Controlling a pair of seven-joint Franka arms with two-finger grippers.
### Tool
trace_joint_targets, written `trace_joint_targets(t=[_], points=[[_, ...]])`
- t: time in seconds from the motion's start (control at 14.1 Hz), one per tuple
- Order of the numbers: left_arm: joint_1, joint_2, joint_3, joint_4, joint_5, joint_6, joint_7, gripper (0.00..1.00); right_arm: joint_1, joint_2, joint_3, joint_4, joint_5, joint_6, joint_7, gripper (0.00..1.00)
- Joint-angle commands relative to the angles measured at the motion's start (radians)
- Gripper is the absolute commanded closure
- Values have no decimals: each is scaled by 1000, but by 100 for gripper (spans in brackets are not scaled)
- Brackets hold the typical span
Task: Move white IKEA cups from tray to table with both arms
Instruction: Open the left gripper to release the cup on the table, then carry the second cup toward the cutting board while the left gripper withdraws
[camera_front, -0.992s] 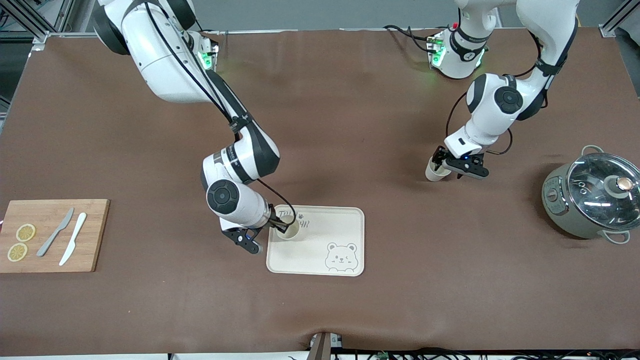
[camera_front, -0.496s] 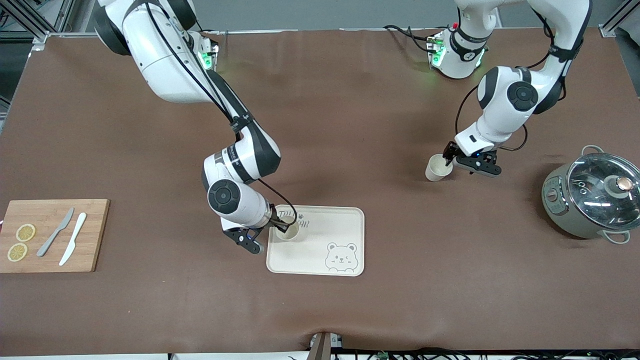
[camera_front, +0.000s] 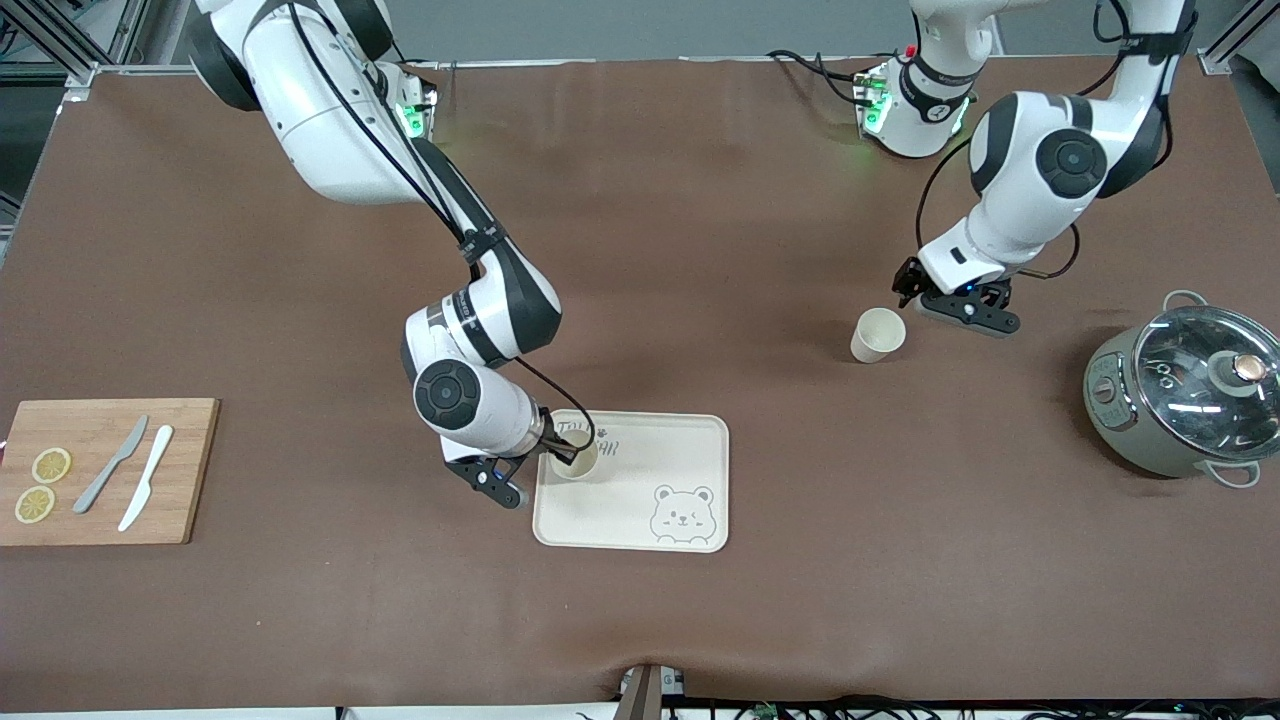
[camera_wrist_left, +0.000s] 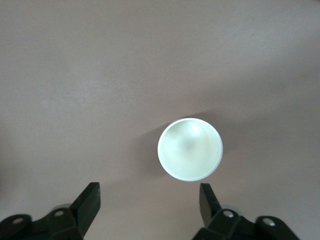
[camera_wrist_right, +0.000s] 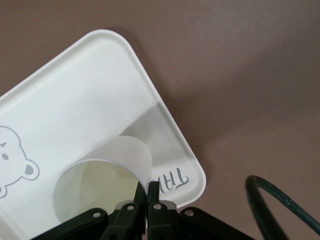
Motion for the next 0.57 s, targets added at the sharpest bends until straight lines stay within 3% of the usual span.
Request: trace_joint_targets(t=[0.0, 0.21, 0.5], points=[[7, -43, -7, 102, -47, -161, 15, 0, -26, -2, 4, 87, 5, -123, -27, 100], [18, -40, -2, 197, -52, -248, -3, 0, -69, -27, -2, 84, 4, -163, -154, 100], [42, 3, 6, 350, -54, -316, -66, 0, -147, -99, -5, -14, -1, -238, -313, 100]])
